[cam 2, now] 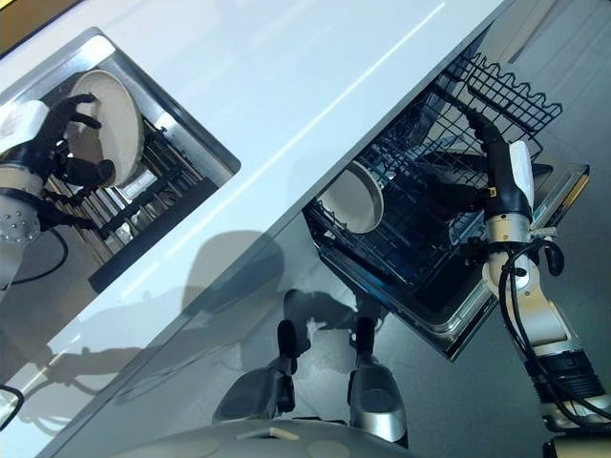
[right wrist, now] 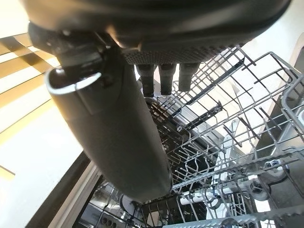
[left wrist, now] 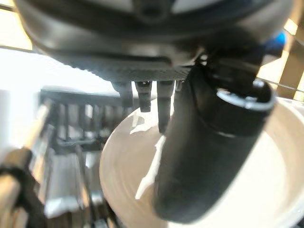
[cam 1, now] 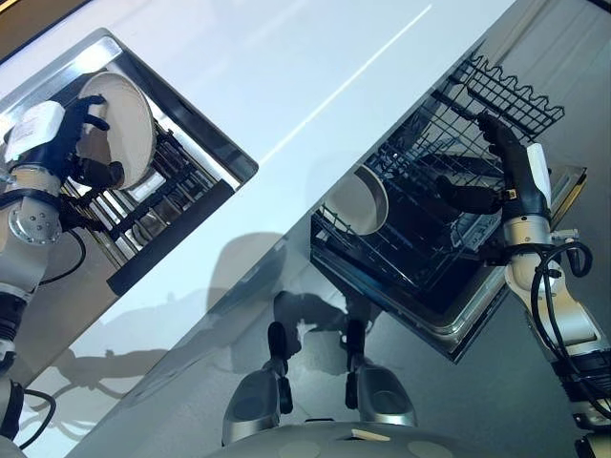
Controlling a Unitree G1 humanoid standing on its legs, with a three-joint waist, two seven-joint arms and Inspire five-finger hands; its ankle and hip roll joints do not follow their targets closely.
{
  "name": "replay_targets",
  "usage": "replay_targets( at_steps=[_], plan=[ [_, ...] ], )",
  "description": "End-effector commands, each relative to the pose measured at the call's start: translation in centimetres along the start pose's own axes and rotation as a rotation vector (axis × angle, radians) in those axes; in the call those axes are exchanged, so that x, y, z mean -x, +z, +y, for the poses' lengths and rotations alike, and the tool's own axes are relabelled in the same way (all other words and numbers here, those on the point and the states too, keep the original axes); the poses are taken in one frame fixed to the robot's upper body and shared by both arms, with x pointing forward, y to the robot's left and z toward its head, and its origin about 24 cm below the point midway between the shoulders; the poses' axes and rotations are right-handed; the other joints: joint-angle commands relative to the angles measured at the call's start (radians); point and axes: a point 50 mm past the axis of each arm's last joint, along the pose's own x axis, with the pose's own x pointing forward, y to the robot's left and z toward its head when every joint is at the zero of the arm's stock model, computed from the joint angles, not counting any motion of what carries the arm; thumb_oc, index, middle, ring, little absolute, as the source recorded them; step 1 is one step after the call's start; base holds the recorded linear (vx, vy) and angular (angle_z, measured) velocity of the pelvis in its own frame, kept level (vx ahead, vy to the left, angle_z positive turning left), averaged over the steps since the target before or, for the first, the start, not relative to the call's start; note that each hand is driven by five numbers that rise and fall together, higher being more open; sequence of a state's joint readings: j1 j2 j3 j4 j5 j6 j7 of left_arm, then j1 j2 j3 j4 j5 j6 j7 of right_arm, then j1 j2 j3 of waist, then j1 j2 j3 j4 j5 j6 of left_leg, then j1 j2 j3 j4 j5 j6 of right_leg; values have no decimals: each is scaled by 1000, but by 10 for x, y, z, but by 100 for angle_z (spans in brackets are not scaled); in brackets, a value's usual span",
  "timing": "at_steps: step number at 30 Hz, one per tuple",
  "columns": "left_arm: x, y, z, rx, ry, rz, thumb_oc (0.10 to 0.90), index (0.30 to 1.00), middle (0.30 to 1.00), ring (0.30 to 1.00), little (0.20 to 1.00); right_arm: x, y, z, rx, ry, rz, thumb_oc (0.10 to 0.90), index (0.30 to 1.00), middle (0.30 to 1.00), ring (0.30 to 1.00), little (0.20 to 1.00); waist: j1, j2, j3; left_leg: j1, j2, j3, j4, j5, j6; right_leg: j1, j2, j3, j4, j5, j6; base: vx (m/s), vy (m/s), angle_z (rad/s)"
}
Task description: Pick up plates and place into dishwasher.
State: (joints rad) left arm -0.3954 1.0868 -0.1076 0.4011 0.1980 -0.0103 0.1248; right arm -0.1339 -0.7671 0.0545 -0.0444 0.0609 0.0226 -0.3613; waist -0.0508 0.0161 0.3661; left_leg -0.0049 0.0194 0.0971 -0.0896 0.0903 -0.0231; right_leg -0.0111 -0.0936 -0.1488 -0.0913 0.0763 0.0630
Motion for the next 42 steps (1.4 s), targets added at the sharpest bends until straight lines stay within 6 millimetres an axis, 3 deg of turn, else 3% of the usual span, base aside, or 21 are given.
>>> replay_targets(
  at_steps=[1, 4, 10, 16, 26, 35, 42],
  plan=[
    [0, 4, 45, -61, 215, -67, 800, 900, 900, 900, 900, -11, 46, -32, -12, -118, -263, 800, 900, 900, 900, 900, -8, -18, -86, 35, -34, 23, 13, -81, -1, 14, -21, -11, 12, 6, 87, 70, -41, 0],
    [7, 3, 58, -61, 332, -81, 800, 900, 900, 900, 900, -3, 39, -32, -11, -113, -244, 800, 900, 900, 900, 900, -2, -12, -108, 43, -36, 18, 8, -84, -4, 25, -20, -15, 9, 2, 86, 56, -33, 1],
    [25, 10, 61, -44, 434, -136, 800, 900, 900, 900, 900, 7, 30, -29, -17, -91, -210, 800, 900, 900, 900, 900, 6, -6, -145, 57, -38, 7, 5, -89, -8, 43, -20, -22, 8, -7, 82, 45, -24, 2],
    [40, 15, 57, -56, 447, -192, 800, 900, 900, 900, 900, 12, 27, -27, -18, -78, -189, 800, 900, 900, 900, 900, 15, -2, -171, 71, -39, -4, 2, -92, -11, 60, -20, -30, 7, -12, 81, 25, -13, 2],
    [50, 18, 70, -14, 445, -229, 800, 900, 900, 900, 900, 16, 23, -29, -12, -77, -173, 800, 900, 900, 900, 900, 28, -1, -200, 85, -38, -12, 2, -94, -16, 84, -23, -44, 4, -18, 85, 5, -8, 2],
    [54, 25, 42, 105, 251, -222, 800, 900, 900, 900, 900, 20, 21, -24, -16, -76, -150, 800, 900, 900, 900, 900, 36, -1, -202, 92, -39, -18, 2, -96, -12, 93, -24, -48, 4, -19, 87, 1, -6, 3],
    [55, 29, 6, 362, 82, -184, 800, 900, 900, 900, 900, 21, 18, -18, -14, -63, -136, 800, 900, 900, 900, 900, 34, -6, -195, 94, -36, -15, 2, -94, -9, 94, -23, -47, 5, -17, 88, 0, 0, 0]
  ],
)
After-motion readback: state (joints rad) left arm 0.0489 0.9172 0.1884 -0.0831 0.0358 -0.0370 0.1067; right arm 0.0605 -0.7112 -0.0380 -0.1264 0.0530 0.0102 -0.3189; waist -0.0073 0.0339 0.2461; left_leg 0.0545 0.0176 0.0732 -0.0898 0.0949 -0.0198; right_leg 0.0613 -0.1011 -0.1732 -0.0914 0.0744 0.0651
